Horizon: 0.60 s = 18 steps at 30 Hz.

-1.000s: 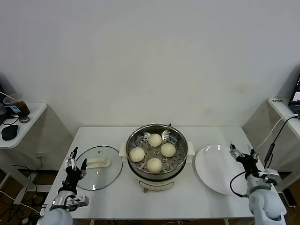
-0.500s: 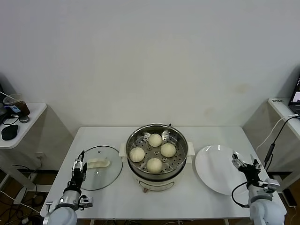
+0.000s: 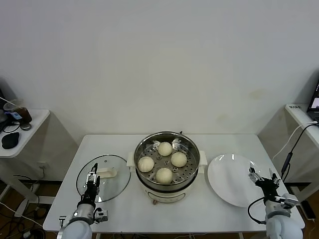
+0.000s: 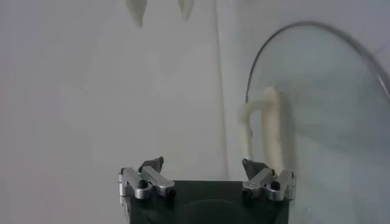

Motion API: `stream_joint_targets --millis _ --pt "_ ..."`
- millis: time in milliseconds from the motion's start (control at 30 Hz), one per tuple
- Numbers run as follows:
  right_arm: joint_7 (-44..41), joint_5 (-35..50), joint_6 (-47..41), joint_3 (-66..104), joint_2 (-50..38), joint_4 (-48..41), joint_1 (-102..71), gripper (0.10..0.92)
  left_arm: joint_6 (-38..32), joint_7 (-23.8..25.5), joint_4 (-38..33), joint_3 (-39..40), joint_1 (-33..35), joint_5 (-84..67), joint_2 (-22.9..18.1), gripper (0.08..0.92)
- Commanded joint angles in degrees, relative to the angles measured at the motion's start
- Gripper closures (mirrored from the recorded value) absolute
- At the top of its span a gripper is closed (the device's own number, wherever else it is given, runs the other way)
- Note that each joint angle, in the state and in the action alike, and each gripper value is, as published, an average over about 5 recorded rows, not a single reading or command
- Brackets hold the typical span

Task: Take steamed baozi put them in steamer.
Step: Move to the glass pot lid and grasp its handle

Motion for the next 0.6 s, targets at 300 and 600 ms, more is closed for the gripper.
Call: stream_joint_targets --millis 300,600 --pt "0.1 -0.7 0.5 0.7 0.3 0.3 -1.1 0.203 1.5 0.3 6.6 1.8 -5.8 0.4 -0.5 0.177" --pt "0.0 -1.3 0.9 1.4 0.8 0.9 -2.2 0.203 1.5 0.5 9.5 1.6 -8.2 -0.3 -1.4 0.177"
